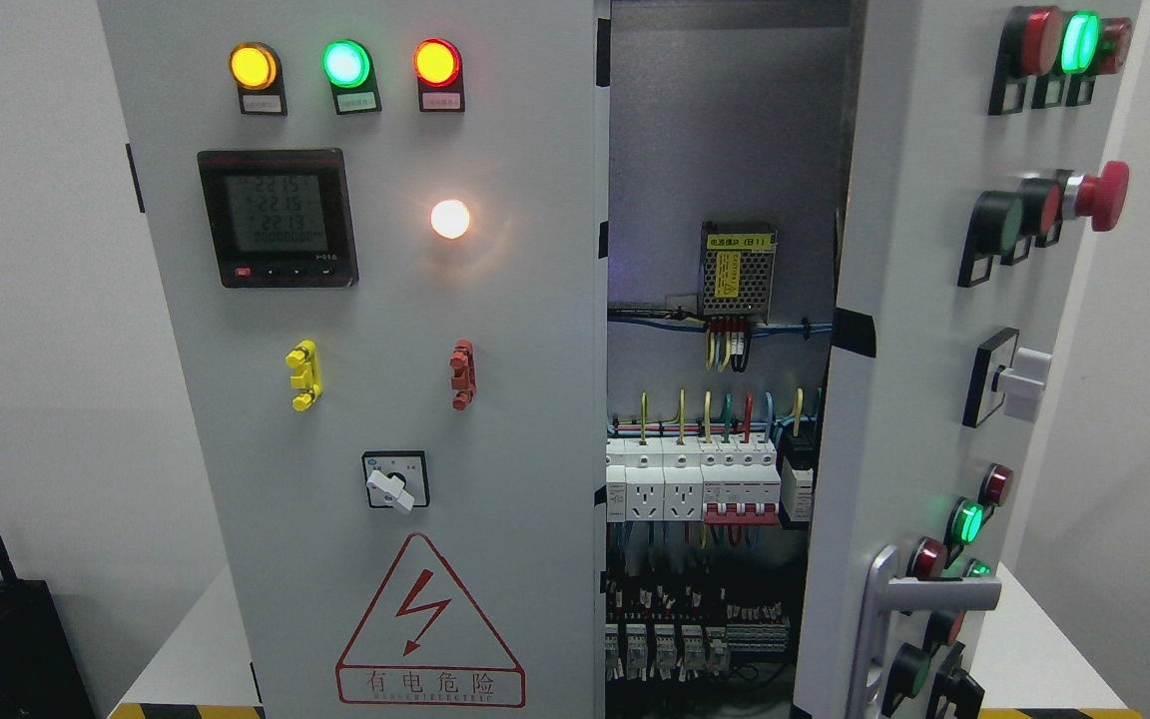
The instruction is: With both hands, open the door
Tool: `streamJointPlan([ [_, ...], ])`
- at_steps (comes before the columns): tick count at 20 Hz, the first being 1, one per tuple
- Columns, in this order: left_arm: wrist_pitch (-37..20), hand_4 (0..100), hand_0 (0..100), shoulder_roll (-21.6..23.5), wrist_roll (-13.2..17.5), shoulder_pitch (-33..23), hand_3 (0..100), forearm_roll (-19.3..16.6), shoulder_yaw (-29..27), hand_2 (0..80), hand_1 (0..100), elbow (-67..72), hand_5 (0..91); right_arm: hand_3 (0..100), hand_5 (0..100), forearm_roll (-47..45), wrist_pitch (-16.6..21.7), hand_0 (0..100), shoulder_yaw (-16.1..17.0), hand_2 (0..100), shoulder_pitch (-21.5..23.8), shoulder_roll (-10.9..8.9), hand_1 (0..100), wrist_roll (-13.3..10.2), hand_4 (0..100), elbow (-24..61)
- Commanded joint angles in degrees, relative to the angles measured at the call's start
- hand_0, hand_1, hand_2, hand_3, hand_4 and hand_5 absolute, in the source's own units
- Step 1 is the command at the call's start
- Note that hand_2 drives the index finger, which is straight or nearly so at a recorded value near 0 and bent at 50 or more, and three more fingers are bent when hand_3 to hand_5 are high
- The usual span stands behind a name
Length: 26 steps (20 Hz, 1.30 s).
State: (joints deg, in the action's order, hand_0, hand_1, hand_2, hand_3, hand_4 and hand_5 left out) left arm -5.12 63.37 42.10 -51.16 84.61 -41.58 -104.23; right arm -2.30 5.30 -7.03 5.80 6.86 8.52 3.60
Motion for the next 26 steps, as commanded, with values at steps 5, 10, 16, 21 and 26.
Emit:
streamJointPlan([
  [5,5.0,0,0,13.9,-0.3,17.6,0,3.9,11.2,0.0,0,-2.8,0.0,0,0,0.0,0.0,38,0.0,0,0.0,0.0,0,-0.3,0,0.0],
  [10,5.1,0,0,15.2,-0.6,36.1,0,-0.7,32.1,0.0,0,-2.7,0.0,0,0,0.0,0.0,38,0.0,0,0.0,0.0,0,-0.3,0,0.0],
  [16,7.5,0,0,14.1,-2.0,56.2,0,-1.7,49.6,0.0,0,-2.8,0.0,0,0,0.0,0.0,38,0.0,0,0.0,0.0,0,-0.3,0,0.0],
  [21,12.8,0,0,5.0,-7.0,71.0,0,-5.8,62.9,0.0,0,-2.6,0.0,0,0,0.0,0.0,38,0.0,0,0.0,0.0,0,-0.3,0,0.0],
  [26,15.0,0,0,1.2,-7.7,79.0,0,-6.7,69.7,0.0,0,-2.6,0.0,0,0,0.0,0.0,38,0.0,0,0.0,0.0,0,-0.3,0,0.0],
])
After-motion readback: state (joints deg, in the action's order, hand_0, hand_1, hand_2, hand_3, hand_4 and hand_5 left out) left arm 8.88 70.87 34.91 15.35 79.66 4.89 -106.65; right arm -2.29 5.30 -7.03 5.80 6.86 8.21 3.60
